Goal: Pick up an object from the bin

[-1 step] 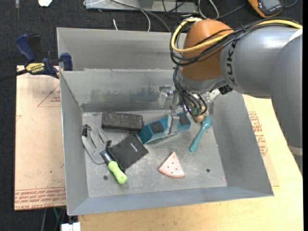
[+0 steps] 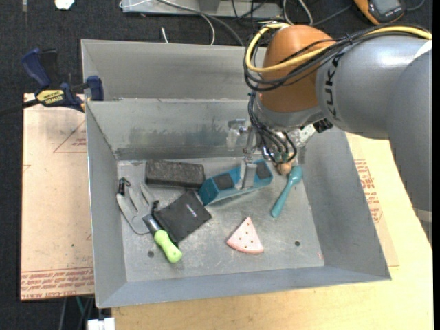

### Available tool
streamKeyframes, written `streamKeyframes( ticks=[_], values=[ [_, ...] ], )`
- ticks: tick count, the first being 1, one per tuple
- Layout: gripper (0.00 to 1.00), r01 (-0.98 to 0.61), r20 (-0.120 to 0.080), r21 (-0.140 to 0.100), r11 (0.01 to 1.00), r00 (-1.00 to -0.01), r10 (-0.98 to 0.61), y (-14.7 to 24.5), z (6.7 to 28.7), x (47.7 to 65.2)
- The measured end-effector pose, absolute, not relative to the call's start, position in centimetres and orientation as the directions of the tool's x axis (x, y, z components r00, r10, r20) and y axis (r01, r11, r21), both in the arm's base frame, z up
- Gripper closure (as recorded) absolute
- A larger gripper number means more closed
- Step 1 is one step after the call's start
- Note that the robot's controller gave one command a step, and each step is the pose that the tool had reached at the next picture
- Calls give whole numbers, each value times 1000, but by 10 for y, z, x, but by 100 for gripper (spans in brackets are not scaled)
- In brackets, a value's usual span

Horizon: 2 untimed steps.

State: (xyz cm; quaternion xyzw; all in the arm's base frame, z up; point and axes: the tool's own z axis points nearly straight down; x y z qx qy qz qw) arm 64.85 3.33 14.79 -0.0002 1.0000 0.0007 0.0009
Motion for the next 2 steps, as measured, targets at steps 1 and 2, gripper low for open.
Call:
streamKeyframes(
  ticks=[1,2],
  values=[
    [0,-100,-5,1,995,-995,-100,34,119,612],
    [0,-406,-5,0,914,-914,-406,34,99,612]
  ],
)
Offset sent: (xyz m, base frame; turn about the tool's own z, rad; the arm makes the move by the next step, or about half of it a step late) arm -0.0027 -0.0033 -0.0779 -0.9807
